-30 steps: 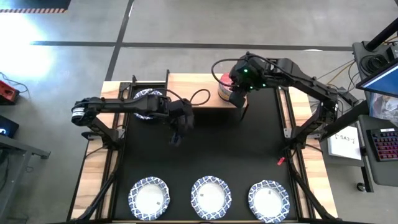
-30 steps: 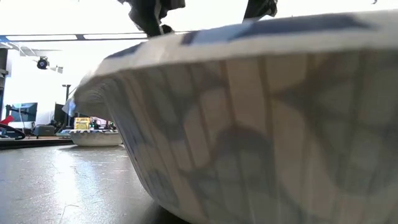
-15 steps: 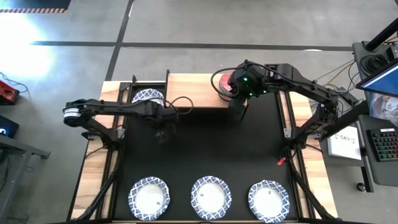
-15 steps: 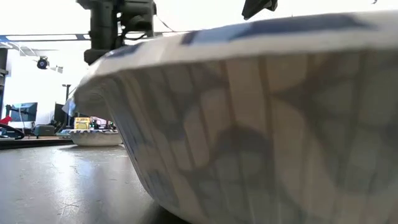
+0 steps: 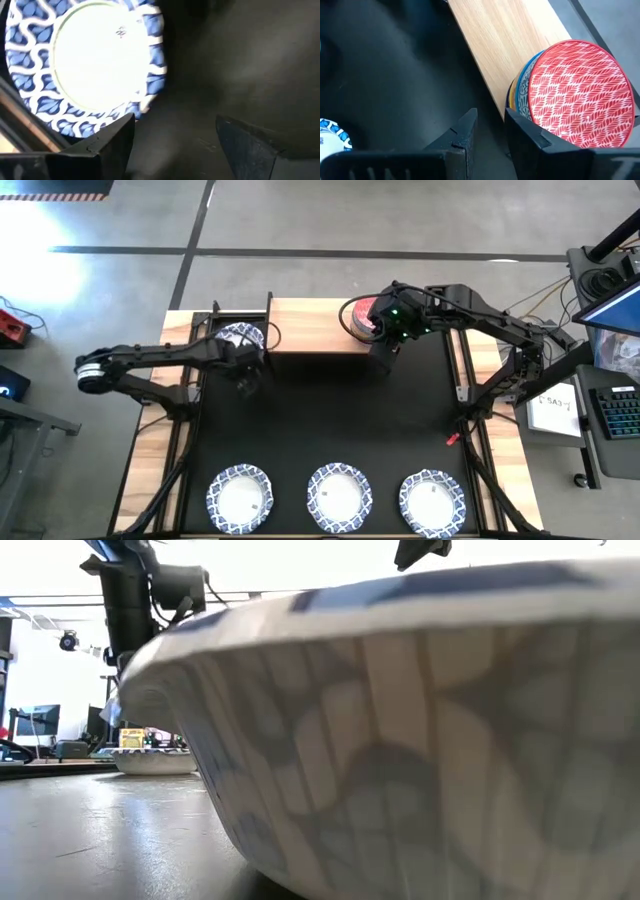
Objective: Place and stack bowls onto a shelf
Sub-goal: Put the blue bowl on the shelf
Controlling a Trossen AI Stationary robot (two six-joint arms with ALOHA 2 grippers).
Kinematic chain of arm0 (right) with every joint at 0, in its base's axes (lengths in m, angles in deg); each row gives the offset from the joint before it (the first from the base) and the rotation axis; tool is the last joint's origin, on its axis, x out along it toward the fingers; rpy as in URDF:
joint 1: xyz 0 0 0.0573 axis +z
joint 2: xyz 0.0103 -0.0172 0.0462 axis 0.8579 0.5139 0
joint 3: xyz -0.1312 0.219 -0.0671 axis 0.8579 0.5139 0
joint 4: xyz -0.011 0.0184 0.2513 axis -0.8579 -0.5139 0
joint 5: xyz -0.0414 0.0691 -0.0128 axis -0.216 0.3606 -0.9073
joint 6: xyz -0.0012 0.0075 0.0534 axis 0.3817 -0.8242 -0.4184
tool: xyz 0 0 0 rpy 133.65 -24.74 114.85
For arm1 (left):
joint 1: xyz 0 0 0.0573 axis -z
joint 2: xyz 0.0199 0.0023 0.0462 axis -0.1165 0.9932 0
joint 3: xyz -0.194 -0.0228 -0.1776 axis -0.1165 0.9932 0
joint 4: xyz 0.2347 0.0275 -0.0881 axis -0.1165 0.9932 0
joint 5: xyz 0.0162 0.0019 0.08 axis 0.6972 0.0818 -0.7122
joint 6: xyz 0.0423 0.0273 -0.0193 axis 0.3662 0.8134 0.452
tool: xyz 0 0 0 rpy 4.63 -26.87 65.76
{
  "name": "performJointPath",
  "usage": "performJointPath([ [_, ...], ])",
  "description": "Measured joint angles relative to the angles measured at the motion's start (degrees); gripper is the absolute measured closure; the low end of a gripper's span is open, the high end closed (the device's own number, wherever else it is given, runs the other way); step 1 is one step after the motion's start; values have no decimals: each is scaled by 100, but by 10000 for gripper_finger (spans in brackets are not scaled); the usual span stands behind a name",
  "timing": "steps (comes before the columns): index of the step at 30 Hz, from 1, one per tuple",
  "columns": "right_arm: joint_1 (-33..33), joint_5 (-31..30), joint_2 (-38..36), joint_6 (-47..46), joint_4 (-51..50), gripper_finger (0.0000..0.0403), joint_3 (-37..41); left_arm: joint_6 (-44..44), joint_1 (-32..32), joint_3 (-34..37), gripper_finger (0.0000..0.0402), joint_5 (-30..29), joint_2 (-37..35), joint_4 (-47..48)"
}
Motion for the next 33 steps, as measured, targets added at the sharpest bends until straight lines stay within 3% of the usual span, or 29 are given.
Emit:
performJointPath([
  [9, 13, 1, 1, -70, -25, 320, -2, 182, -1026, 319, 141, -135, 36, -338],
  [16, 13, 0, 1, -68, -130, 318, -2, 206, -1483, 333, 141, -183, 160, -444],
  [22, 22, -1, 0, 3, -141, 318, -2, -383, -1832, 324, 141, -1078, 96, -884],
  [27, 31, -1, -1, 46, -140, 325, -2, -494, -2352, 324, 141, -1059, 138, -1704],
  [33, 98, 1, 1, 48, -174, 324, -1, -705, -3041, 325, 141, -973, 302, -1812],
])
